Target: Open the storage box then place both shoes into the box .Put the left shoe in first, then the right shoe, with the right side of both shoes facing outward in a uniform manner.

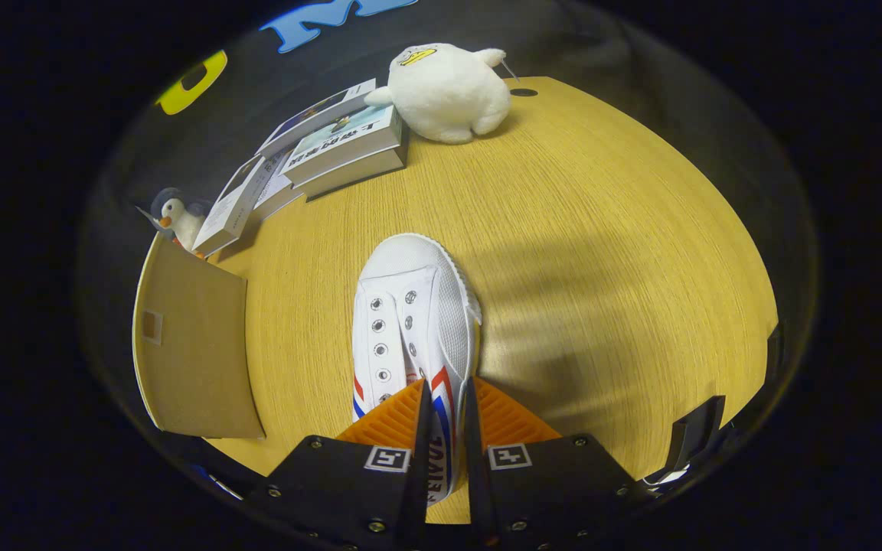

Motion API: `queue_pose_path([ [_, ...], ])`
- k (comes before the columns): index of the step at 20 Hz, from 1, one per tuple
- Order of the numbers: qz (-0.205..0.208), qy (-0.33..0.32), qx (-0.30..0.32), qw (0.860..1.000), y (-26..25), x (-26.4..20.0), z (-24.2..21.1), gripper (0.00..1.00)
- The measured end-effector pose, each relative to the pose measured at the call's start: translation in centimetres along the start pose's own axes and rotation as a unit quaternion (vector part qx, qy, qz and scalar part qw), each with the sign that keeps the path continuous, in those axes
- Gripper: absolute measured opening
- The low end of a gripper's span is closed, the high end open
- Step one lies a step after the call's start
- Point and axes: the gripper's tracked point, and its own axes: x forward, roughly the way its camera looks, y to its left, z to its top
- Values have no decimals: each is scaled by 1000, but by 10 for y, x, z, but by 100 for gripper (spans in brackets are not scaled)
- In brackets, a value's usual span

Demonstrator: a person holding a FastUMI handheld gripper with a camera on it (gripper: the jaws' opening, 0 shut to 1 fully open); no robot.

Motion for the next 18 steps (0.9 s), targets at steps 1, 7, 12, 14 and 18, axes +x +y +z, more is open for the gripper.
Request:
queue_pose_path([
  [1, -7, -21, 19, 1000, 0, -2, 6, 23],
  [7, 30, -15, 51, 998, 18, -24, 7, 1],
  [12, 62, -37, 42, 997, 53, -60, 26, 1],
  [14, 73, -43, 36, 996, 71, -74, 33, 1],
  [18, 85, -55, 17, 995, 107, -93, 41, 1],
])
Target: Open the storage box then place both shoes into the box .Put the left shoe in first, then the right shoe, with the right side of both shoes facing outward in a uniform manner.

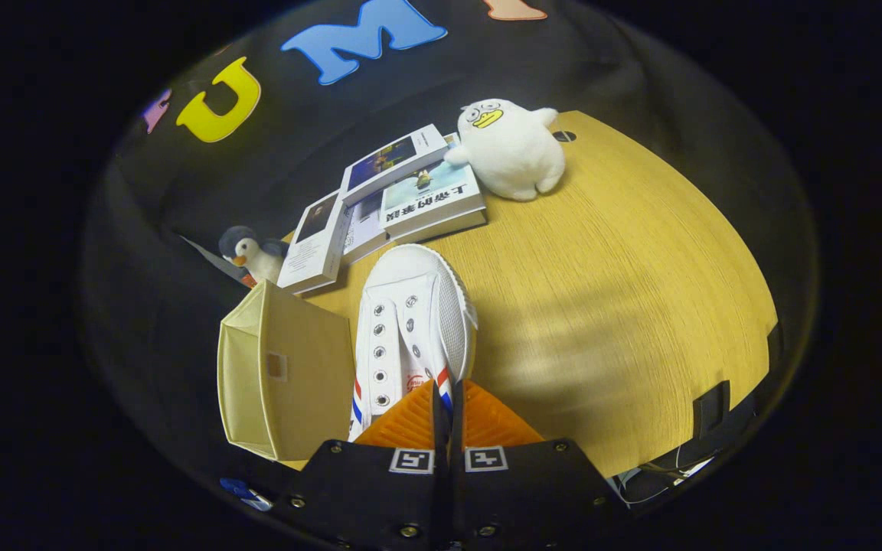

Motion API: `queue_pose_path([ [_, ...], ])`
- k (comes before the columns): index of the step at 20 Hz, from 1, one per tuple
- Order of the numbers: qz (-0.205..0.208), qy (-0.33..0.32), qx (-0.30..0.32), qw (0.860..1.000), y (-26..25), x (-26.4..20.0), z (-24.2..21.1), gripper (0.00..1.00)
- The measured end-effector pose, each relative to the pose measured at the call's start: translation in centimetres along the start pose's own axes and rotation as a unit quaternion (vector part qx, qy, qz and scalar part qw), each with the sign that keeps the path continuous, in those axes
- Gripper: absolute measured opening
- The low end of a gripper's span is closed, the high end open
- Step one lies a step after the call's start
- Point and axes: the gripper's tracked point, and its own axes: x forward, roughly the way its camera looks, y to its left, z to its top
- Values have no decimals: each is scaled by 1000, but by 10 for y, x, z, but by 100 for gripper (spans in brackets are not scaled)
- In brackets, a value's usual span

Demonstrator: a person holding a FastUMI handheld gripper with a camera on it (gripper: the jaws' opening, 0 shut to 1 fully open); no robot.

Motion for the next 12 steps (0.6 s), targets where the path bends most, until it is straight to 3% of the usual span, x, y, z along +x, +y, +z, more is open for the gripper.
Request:
queue_pose_path([
  [12, 33, -10, -56, 998, 126, -4, -2, 0],
])
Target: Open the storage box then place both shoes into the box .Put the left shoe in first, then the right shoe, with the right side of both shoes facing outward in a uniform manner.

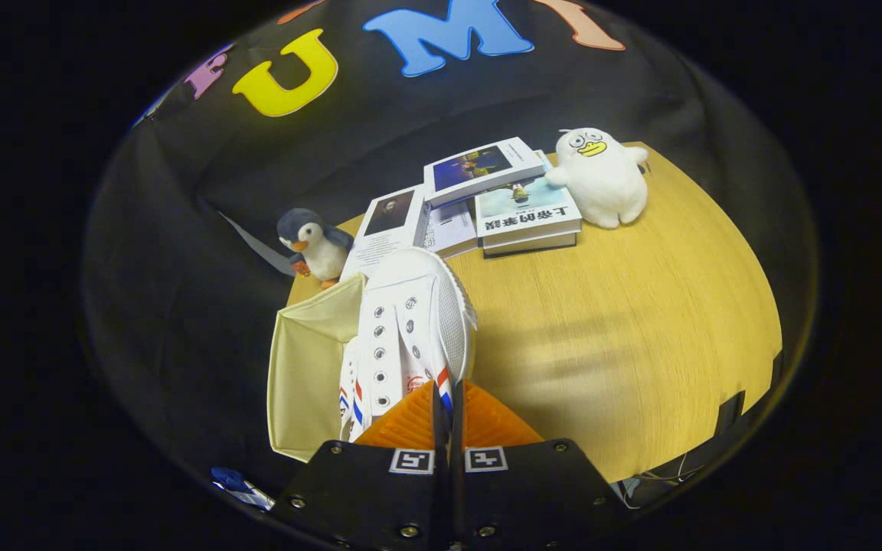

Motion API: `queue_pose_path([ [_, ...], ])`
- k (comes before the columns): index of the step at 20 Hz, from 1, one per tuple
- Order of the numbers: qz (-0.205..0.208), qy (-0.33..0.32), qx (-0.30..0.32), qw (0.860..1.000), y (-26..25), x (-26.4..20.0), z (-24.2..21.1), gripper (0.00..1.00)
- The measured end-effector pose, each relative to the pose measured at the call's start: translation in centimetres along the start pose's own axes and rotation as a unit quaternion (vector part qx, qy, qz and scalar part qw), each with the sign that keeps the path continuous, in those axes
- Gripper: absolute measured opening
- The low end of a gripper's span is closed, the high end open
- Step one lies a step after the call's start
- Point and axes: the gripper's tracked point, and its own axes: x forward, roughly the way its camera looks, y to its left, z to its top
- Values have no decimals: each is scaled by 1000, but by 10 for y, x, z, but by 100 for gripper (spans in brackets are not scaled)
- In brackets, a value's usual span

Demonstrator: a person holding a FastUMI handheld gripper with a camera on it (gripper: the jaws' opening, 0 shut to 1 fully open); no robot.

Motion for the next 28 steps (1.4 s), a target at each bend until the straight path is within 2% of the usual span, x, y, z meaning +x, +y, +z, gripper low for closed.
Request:
queue_pose_path([
  [10, 19, 11, -33, 999, 91, 38, -15, 1],
  [14, -10, 26, -69, 997, 96, 63, -29, 0],
  [15, -3, 24, -74, 997, 103, 63, -30, 5],
  [16, 3, 11, -77, 997, 108, 64, -24, 26],
  [17, 8, -2, -83, 997, 112, 61, -22, 39],
  [20, 5, -38, -108, 993, 109, 39, -6, 100],
  [25, 0, -108, -114, 988, 85, -2, 32, 100],
  [28, -21, -131, -125, 983, 53, -23, 49, 100],
])
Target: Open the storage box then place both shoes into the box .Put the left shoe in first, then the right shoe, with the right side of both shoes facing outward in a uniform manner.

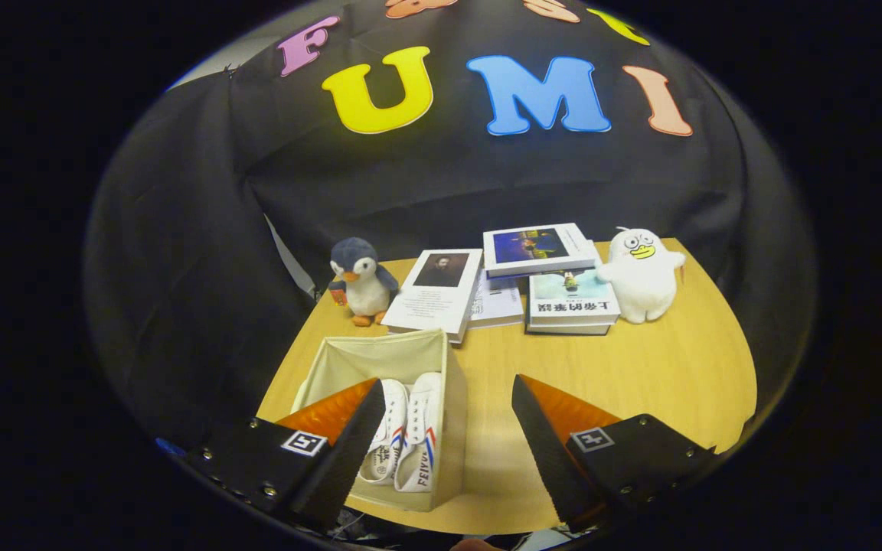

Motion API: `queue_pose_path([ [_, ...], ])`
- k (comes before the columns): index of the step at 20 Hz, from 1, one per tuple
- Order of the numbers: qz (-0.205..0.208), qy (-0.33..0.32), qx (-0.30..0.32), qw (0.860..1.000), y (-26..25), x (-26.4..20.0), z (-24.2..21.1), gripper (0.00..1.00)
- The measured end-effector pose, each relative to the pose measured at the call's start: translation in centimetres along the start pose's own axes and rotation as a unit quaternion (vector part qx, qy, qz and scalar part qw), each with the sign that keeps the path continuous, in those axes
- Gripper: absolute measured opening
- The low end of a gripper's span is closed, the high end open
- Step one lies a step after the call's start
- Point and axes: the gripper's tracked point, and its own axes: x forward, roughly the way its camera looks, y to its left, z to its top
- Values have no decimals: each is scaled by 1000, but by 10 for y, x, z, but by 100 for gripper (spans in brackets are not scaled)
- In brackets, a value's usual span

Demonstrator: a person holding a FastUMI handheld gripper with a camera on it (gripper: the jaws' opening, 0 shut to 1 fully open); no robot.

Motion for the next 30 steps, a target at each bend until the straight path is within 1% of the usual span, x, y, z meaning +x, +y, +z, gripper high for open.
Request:
queue_pose_path([
  [3, -19, -27, -10, 999, -35, -19, 15, 100],
  [6, -42, -56, -39, 997, -72, -41, 25, 100],
  [8, -49, -77, -51, 994, -91, -57, 33, 100],
  [12, -61, -115, -52, 990, -130, -85, 47, 100],
  [16, -81, -197, -60, 975, -162, -117, 68, 100],
  [21, -81, -254, -36, 963, -185, -142, 70, 99],
  [25, -85, -273, -36, 957, -199, -152, 69, 99],
  [30, -79, -290, -11, 954, -209, -158, 70, 100],
])
